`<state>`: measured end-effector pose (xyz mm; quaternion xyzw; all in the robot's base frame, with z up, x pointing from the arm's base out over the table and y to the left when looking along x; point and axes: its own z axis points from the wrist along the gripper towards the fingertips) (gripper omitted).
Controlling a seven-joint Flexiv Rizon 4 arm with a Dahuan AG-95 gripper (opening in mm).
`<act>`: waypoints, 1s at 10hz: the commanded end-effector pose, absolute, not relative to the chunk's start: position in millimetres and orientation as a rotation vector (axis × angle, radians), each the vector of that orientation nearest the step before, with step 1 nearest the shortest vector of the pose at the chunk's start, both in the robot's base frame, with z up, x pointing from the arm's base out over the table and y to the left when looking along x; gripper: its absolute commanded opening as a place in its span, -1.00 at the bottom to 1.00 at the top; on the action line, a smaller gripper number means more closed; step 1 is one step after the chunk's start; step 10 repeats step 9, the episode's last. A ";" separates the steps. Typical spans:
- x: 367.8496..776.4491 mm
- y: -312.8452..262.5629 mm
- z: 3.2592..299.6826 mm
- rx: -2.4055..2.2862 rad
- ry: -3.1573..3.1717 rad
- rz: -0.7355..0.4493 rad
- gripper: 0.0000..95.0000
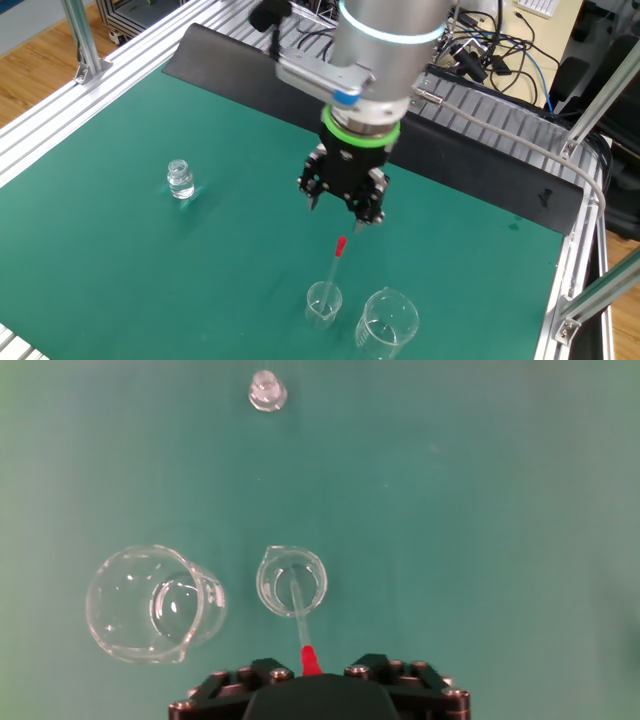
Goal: Transfer liquid using a dropper
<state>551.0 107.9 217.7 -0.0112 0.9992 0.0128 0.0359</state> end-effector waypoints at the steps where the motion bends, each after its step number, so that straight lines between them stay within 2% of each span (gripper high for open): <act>1: 550.4 97.1 220.0 -0.038 3.069 0.040 -1.00; 5: 550.5 77.7 217.7 -0.037 3.061 0.043 -1.00; 10: 548.7 65.5 228.2 -0.025 3.076 0.047 -1.00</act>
